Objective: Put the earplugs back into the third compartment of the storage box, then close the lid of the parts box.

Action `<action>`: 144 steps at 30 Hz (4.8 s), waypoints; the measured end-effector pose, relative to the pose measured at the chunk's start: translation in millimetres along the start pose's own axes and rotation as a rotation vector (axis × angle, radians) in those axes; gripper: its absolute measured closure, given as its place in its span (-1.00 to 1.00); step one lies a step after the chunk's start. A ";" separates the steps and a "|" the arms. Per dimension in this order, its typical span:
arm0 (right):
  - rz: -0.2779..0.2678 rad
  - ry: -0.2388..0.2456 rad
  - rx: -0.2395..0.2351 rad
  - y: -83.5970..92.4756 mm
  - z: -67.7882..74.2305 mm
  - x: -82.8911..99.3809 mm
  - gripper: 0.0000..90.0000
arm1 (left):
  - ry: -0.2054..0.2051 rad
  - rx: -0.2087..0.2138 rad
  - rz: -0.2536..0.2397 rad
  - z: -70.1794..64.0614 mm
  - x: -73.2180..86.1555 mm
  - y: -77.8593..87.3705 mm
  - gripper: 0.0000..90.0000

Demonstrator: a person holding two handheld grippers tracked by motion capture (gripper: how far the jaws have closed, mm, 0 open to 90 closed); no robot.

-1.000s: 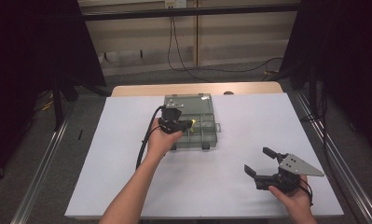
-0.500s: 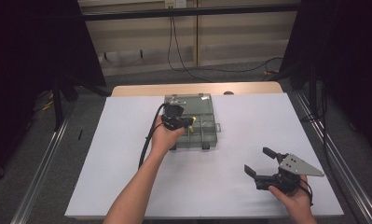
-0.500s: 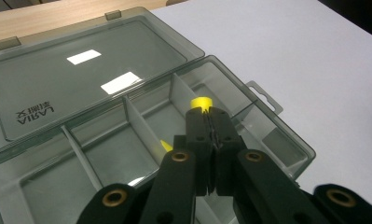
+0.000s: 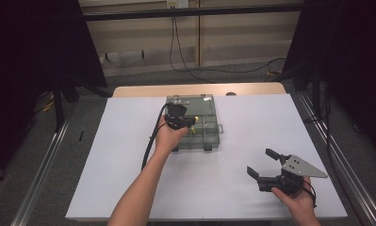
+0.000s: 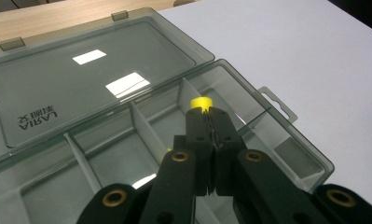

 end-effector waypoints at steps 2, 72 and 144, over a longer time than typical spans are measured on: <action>0.000 0.000 0.001 0.0 -0.3 0.1 -0.86 | -0.001 0.000 0.000 0.5 -0.5 -0.9 0.96; 0.004 -0.002 -0.003 -0.4 -1.4 0.9 -0.86 | 0.055 -0.065 -0.013 19.9 -4.4 -12.4 -0.15; 0.163 -0.068 0.132 -109.8 -46.6 -8.9 -0.89 | 0.137 -0.166 -0.071 113.0 28.7 50.7 -0.87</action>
Point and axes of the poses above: each handheld gripper's, and its own axes: y roughly backward along the jaws, x roughly out of its underside, z roughly to its left, the point moved 10 cm from there along -y, roughly forward along the jaws
